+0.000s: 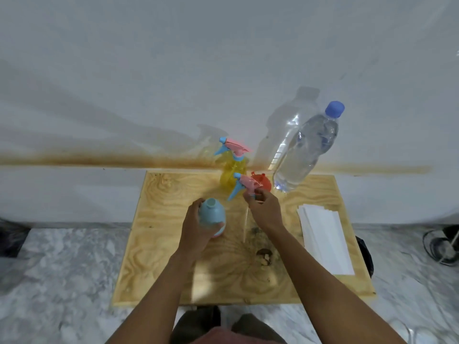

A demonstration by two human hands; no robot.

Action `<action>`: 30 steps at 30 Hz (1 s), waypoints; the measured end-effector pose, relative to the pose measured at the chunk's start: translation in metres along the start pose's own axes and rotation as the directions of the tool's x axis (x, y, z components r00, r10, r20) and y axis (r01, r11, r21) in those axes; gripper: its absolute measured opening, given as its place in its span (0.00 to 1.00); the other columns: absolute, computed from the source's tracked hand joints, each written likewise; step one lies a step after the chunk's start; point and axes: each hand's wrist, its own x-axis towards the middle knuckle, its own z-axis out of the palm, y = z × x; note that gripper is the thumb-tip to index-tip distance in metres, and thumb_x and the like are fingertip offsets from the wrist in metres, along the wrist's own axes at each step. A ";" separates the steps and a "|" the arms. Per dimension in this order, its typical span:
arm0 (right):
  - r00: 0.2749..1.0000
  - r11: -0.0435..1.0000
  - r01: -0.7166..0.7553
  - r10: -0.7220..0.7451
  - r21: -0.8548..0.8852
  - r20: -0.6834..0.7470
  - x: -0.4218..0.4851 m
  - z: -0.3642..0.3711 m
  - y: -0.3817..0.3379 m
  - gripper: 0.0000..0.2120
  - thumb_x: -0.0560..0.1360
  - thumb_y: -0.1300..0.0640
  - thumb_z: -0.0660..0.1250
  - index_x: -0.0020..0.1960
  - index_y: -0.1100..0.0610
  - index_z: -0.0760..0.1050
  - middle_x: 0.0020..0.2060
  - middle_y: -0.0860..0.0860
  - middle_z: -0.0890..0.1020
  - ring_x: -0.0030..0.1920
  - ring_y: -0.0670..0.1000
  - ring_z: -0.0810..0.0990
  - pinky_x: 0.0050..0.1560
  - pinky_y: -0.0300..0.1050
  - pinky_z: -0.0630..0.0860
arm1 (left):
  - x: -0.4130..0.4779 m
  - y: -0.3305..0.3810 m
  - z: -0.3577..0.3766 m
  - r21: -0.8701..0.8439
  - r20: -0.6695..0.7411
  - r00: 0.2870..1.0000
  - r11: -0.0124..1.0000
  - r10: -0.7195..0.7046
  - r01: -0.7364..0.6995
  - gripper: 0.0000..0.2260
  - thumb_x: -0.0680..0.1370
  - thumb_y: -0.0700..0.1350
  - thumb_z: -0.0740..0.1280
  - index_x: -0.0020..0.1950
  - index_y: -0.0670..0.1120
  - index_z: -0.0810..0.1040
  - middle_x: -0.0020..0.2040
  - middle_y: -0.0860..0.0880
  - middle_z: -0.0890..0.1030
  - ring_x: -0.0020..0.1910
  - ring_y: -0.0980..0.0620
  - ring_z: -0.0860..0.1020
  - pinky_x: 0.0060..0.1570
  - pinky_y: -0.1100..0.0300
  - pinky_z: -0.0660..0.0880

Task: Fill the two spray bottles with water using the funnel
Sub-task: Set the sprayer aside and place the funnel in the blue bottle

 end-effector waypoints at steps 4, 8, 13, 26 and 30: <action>0.998 0.997 -0.057 0.058 -0.043 0.031 0.001 0.015 0.014 0.07 0.76 0.51 0.71 0.51 0.51 0.77 0.41 0.46 0.81 0.39 0.42 0.77 0.37 0.33 0.69 | 0.000 -0.007 0.000 -0.010 0.008 1.000 1.000 -0.019 0.019 0.33 0.64 0.37 0.81 0.62 0.55 0.71 0.61 0.51 0.75 0.55 0.64 0.74 0.47 0.66 0.73; 0.992 0.989 -0.114 0.119 -0.098 0.047 0.006 0.029 0.026 0.07 0.76 0.50 0.71 0.49 0.53 0.77 0.40 0.47 0.81 0.42 0.49 0.80 0.41 0.42 0.71 | 0.002 -0.012 0.001 -0.001 0.043 0.999 1.000 -0.021 0.021 0.32 0.65 0.36 0.81 0.62 0.54 0.70 0.62 0.49 0.73 0.55 0.61 0.74 0.41 0.76 0.72; 0.978 0.972 -0.188 0.198 -0.144 0.058 0.013 0.037 0.033 0.13 0.76 0.46 0.71 0.53 0.54 0.77 0.42 0.47 0.79 0.43 0.48 0.77 0.36 0.37 0.68 | 0.003 -0.017 0.001 -0.008 0.046 0.999 1.000 -0.027 0.027 0.32 0.65 0.38 0.81 0.63 0.53 0.70 0.62 0.50 0.73 0.57 0.59 0.75 0.44 0.75 0.73; 0.975 0.955 -0.223 0.219 -0.197 -0.040 0.010 0.052 0.043 0.13 0.75 0.47 0.71 0.51 0.57 0.80 0.39 0.46 0.80 0.36 0.41 0.75 0.31 0.33 0.64 | -0.001 -0.023 0.001 0.021 0.048 0.999 0.999 0.023 -0.024 0.35 0.65 0.44 0.82 0.66 0.55 0.68 0.62 0.55 0.72 0.58 0.66 0.73 0.49 0.70 0.74; 0.969 0.937 -0.242 0.246 -0.250 -0.018 0.007 0.045 0.043 0.15 0.75 0.45 0.69 0.55 0.56 0.78 0.48 0.49 0.82 0.45 0.49 0.79 0.36 0.41 0.70 | 0.000 -0.023 0.001 0.068 0.046 0.997 0.996 0.058 -0.061 0.37 0.64 0.46 0.83 0.68 0.53 0.68 0.63 0.55 0.71 0.59 0.67 0.72 0.51 0.73 0.73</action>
